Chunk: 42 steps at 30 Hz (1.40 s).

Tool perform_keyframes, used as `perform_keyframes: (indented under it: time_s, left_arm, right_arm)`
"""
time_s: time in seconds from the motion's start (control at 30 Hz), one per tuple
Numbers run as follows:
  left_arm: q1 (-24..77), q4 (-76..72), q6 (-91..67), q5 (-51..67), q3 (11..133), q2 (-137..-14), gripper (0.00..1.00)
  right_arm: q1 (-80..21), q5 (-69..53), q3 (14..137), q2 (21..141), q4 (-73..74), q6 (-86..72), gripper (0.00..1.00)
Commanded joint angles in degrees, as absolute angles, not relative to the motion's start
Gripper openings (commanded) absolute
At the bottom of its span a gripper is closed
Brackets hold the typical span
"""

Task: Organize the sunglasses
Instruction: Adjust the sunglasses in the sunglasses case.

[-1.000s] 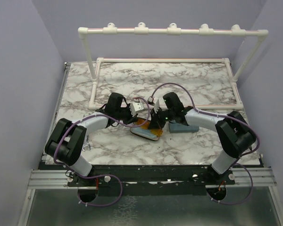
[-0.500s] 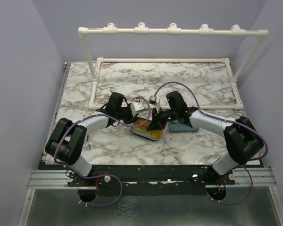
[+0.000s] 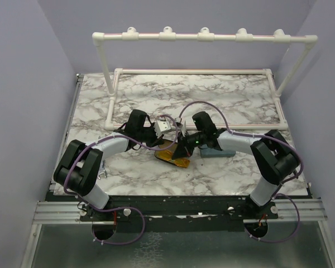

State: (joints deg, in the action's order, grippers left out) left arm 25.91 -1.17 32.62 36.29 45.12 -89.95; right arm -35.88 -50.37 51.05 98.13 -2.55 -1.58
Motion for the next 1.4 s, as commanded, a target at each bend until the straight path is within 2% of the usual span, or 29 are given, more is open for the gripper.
perform_keyframes:
  time_s: [0.0, 0.2, 0.43, 0.8, 1.13, 1.27, 1.37]
  left_arm:
    - [26.3, -0.1, 33.9, 35.8, 45.3, -90.2, 0.00]
    - [26.3, -0.1, 34.0, 35.9, 45.2, -90.1, 0.00]
    - [26.4, -0.1, 34.1, 35.8, 45.0, -89.9, 0.00]
    - [26.4, -0.1, 34.1, 35.7, 45.1, -90.1, 0.00]
    - [26.5, -0.1, 34.5, 35.5, 44.8, -89.7, 0.00]
    - [26.5, -0.1, 34.8, 35.7, 44.5, -89.4, 0.00]
    - [26.6, -0.1, 35.3, 35.8, 44.1, -89.0, 0.00]
  right_arm:
    - [-35.9, -51.8, 52.3, 100.6, -5.3, -1.4, 0.01]
    - [-35.8, -52.4, 53.2, 101.9, -6.2, -0.8, 0.01]
    - [-35.7, -50.7, 58.3, 104.1, 1.7, 4.9, 0.01]
    - [-35.6, -52.2, 53.8, 104.2, -5.4, 0.2, 0.01]
    - [-35.4, -48.8, 53.7, 105.7, -3.8, 1.5, 0.01]
    - [-35.4, -46.7, 55.6, 106.0, -0.6, 3.4, 0.15]
    - [-35.4, -46.1, 56.3, 105.9, -0.1, 3.7, 0.20]
